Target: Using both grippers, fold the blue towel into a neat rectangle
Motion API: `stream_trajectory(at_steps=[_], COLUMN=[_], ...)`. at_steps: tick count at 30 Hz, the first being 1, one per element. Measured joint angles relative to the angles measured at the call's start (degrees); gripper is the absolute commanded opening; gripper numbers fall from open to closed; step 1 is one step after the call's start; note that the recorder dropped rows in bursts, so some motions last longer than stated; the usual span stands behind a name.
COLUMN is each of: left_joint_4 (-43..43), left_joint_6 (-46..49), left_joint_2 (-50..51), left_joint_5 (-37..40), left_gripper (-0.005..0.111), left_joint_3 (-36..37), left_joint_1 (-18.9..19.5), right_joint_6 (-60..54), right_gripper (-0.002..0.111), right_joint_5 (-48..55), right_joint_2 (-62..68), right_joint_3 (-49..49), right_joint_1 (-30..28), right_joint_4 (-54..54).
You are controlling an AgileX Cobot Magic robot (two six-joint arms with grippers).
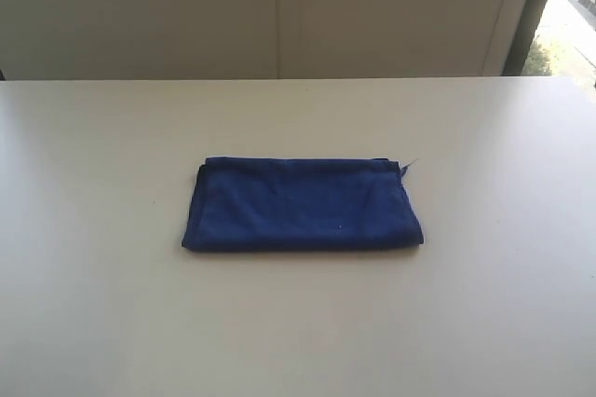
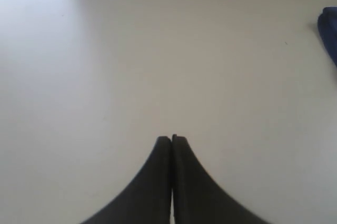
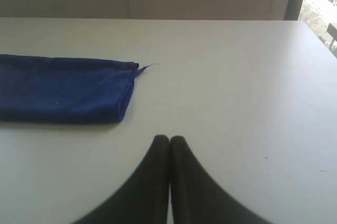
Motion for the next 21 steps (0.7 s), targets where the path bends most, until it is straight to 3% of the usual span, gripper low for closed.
stream_trajectory(at_steps=[13,18,21], left_joint_4=[-0.11,-0.11,-0.11], left_joint_6=[0.0,0.0,0.0], left_joint_2=[-2.05,-2.05,-2.05], left_joint_5=[0.41,-2.86,-2.95], left_gripper=[0.0,0.0,0.0], left_joint_3=[0.0,0.0,0.0], left_joint_1=[-0.54,-6.86,-8.37], right_joint_6=[0.0,0.0,0.0], right_gripper=[0.0,0.0,0.0], right_joint_5=[0.0,0.0,0.0], right_joint_2=[0.0,0.0,0.0], right_joint_3=[0.0,0.0,0.0], right_joint_1=[0.0,0.0,0.0], right_joint_4=[0.0,0.0,0.0])
